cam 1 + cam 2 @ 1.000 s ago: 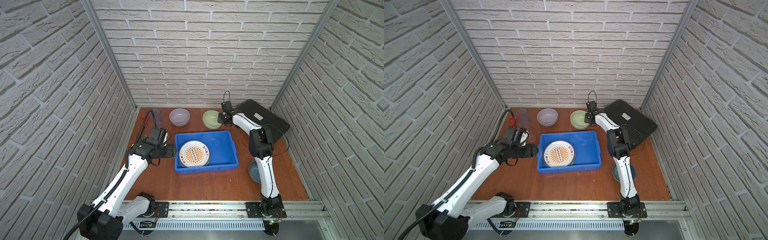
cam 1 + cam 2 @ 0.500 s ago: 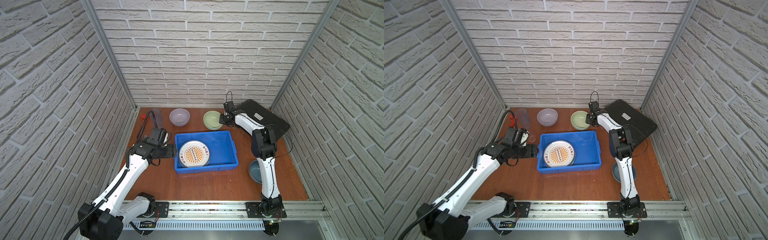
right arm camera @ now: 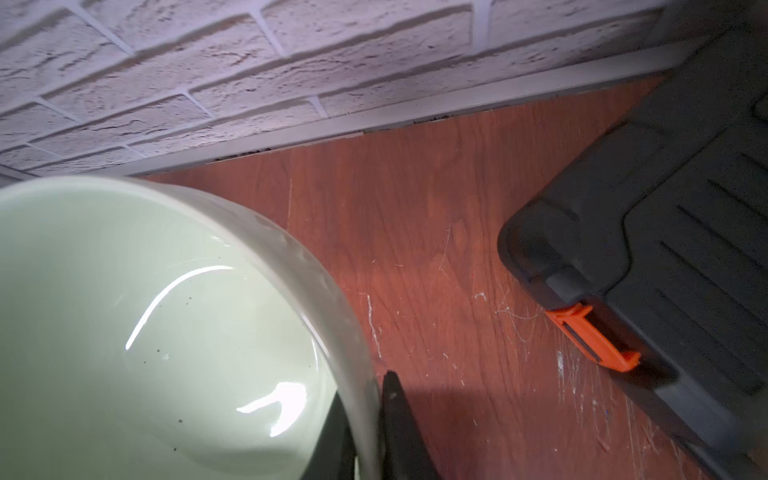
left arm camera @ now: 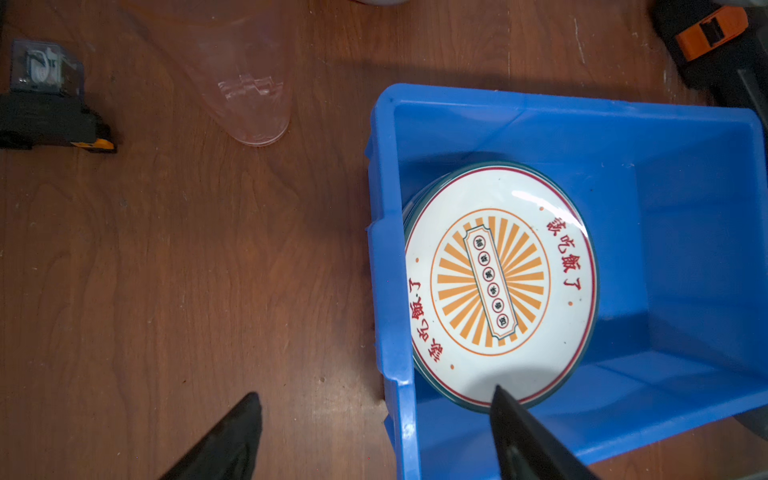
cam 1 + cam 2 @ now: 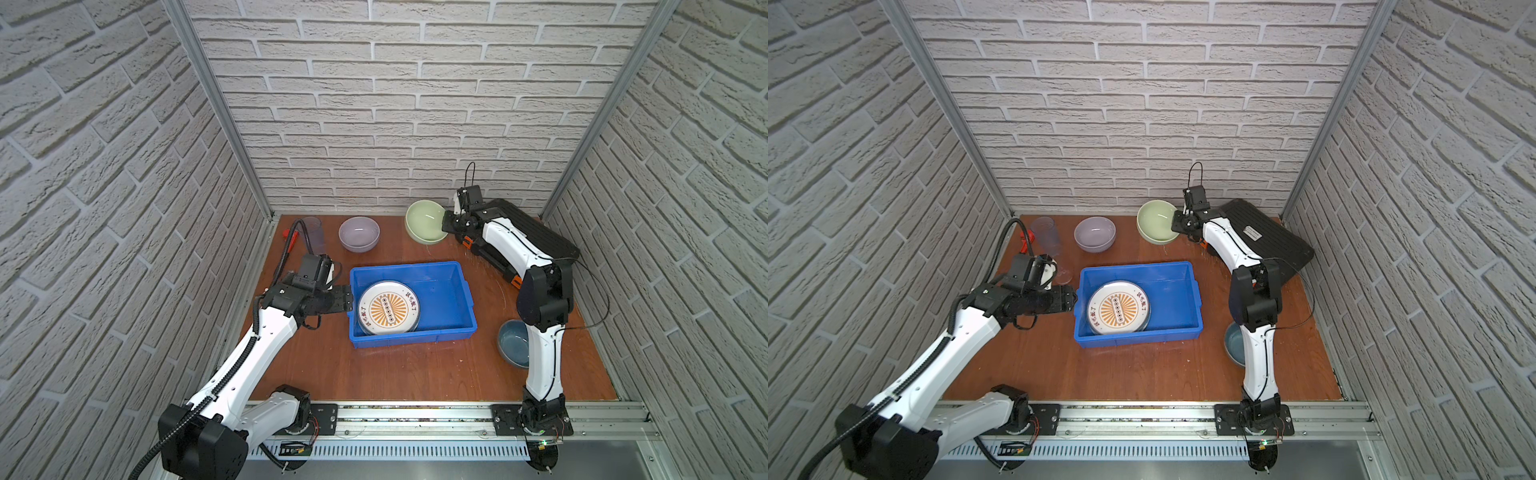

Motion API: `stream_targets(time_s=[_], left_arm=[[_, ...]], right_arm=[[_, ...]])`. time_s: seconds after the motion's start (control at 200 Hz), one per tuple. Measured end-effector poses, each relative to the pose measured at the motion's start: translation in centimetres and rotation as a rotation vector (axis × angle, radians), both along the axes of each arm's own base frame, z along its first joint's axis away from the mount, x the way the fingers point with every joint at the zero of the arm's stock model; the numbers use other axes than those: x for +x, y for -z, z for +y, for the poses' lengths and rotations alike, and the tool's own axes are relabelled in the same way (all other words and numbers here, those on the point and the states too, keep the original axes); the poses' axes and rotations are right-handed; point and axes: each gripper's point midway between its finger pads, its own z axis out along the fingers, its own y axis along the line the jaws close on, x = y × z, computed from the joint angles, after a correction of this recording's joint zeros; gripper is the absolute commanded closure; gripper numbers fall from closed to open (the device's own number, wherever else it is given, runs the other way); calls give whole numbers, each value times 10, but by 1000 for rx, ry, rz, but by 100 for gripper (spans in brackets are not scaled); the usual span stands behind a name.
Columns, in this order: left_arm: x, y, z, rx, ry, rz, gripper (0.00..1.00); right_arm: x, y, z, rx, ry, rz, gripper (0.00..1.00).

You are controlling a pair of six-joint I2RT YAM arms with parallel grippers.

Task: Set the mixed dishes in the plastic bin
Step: 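Lift the pale green bowl with the right gripper and carry it over the bin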

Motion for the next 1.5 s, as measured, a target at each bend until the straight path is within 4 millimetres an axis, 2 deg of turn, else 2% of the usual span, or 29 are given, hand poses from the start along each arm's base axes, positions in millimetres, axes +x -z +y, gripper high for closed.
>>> stream_targets(time_s=[0.225,0.385,0.52,0.65,0.81,1.095,1.33,1.5], left_arm=[[3,1,4,7,-11,-3,15],[7,0,10,18,-27,-7,15],[10,-3,13,22,-33,-18,15],[14,-7,14,19,-41,-33,15],[14,-7,16,19,-46,-35,15],[14,-11,17,15,-52,-48,15],[12,-11,19,12,-57,-51,15],[13,-11,18,8,-55,-52,15]], right_arm=[[-34,-32,11,-13,-101,19,94],[-68,-51,31,-53,-205,36,94],[-98,-59,54,-93,-305,56,94],[-123,-58,73,-136,-385,85,94],[-148,-43,93,-179,-460,137,94],[-187,7,112,-267,-548,241,94],[-206,38,129,-281,-586,267,94],[-211,43,141,-276,-594,255,94]])
